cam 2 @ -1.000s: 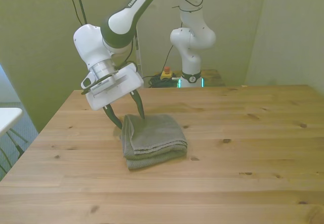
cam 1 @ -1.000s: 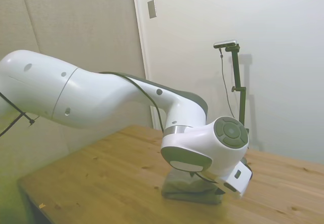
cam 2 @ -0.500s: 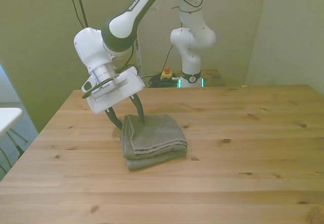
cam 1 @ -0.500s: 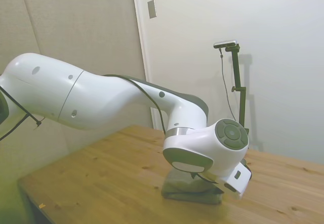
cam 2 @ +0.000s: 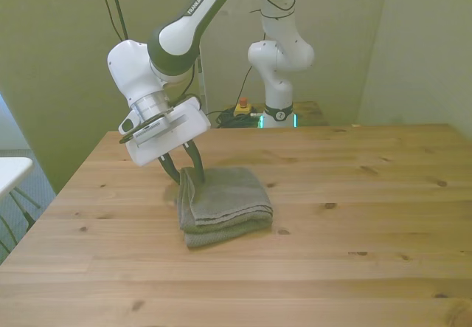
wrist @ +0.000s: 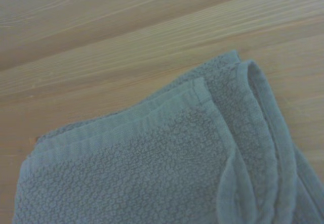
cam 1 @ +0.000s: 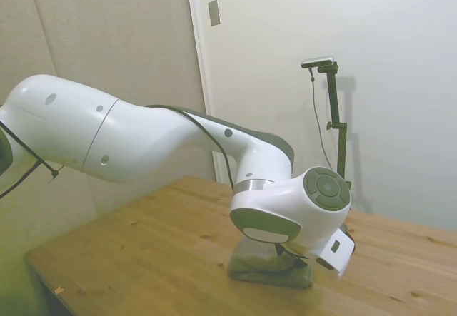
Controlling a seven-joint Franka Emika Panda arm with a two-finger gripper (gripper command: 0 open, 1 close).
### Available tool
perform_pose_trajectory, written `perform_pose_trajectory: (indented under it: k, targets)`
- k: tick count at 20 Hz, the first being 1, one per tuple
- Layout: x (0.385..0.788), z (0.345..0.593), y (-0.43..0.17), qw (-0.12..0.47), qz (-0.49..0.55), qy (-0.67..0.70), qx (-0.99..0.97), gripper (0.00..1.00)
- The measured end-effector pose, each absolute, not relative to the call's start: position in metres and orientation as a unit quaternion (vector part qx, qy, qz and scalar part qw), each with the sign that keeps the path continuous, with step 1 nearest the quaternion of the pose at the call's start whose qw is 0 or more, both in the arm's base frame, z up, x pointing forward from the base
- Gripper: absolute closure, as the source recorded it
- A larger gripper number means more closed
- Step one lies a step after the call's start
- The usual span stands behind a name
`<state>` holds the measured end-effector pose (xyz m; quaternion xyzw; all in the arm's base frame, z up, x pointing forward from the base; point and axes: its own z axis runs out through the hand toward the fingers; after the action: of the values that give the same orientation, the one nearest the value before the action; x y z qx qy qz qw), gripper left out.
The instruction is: Unfold the towel
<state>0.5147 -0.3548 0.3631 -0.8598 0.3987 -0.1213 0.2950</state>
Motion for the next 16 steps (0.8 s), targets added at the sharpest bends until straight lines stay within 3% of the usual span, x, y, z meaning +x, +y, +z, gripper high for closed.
perform_pose_trajectory:
  k: [11,16]
  targets:
    - [0.517,0.363,-0.355,0.295,-0.122,0.398,-0.860,1.00]
    - [0.532,0.396,-0.332,0.290,-0.145,0.375,-0.868,1.00]
